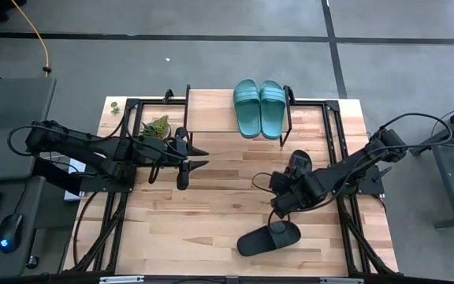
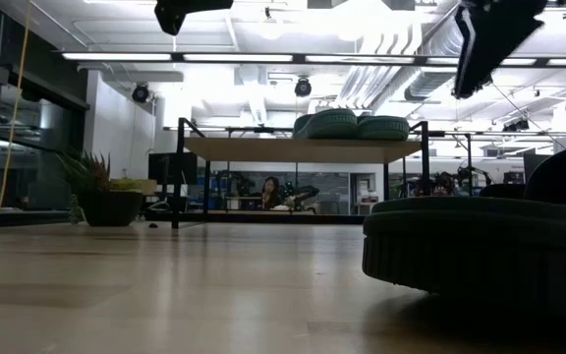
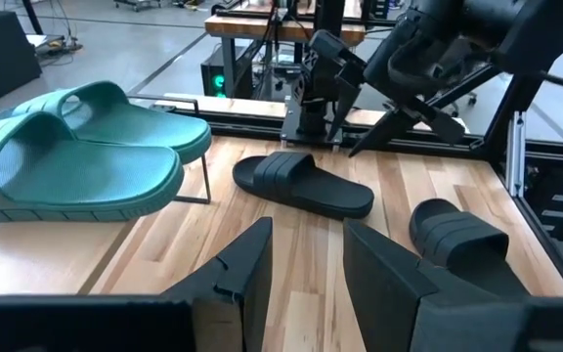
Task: Pick and place slides into the shelf
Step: Put the top black slide on the shelf
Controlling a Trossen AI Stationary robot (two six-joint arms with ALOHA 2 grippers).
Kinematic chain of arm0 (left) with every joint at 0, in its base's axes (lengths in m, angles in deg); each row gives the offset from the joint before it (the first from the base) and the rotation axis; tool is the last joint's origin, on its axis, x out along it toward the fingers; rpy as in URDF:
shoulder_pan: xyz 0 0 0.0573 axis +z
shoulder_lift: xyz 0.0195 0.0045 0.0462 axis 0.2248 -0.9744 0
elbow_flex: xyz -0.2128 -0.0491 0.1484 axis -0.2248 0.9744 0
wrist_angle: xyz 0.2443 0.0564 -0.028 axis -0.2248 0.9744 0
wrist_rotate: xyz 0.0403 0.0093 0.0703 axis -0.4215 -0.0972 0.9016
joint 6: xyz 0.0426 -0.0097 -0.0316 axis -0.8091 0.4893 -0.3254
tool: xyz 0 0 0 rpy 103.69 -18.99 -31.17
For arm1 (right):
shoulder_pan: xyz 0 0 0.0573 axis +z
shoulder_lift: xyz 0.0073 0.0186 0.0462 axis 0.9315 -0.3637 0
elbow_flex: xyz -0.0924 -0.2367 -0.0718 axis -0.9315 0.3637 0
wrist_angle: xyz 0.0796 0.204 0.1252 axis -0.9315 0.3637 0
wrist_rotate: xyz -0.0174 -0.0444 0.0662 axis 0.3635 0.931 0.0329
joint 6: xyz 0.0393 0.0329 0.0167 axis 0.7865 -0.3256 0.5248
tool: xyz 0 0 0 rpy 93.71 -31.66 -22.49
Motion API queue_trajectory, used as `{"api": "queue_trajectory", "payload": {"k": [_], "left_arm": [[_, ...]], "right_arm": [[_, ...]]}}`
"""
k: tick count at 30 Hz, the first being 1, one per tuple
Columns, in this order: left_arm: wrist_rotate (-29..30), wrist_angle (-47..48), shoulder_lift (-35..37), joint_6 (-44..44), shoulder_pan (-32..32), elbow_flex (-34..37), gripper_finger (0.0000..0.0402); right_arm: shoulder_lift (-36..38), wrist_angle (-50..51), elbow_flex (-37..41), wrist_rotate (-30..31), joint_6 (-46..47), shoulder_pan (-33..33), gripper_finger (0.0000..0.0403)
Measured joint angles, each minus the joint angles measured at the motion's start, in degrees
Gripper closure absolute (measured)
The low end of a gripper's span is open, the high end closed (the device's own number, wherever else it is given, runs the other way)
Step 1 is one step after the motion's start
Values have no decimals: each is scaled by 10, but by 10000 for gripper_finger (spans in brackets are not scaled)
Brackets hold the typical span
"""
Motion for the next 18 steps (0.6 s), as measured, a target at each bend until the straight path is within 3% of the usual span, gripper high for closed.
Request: {"api": "queue_trajectory", "payload": {"k": [18], "left_arm": [[0, 0, 0, 0, 0, 0, 289]], "right_arm": [[0, -12, 132, -36, -30, 1, 273]]}}
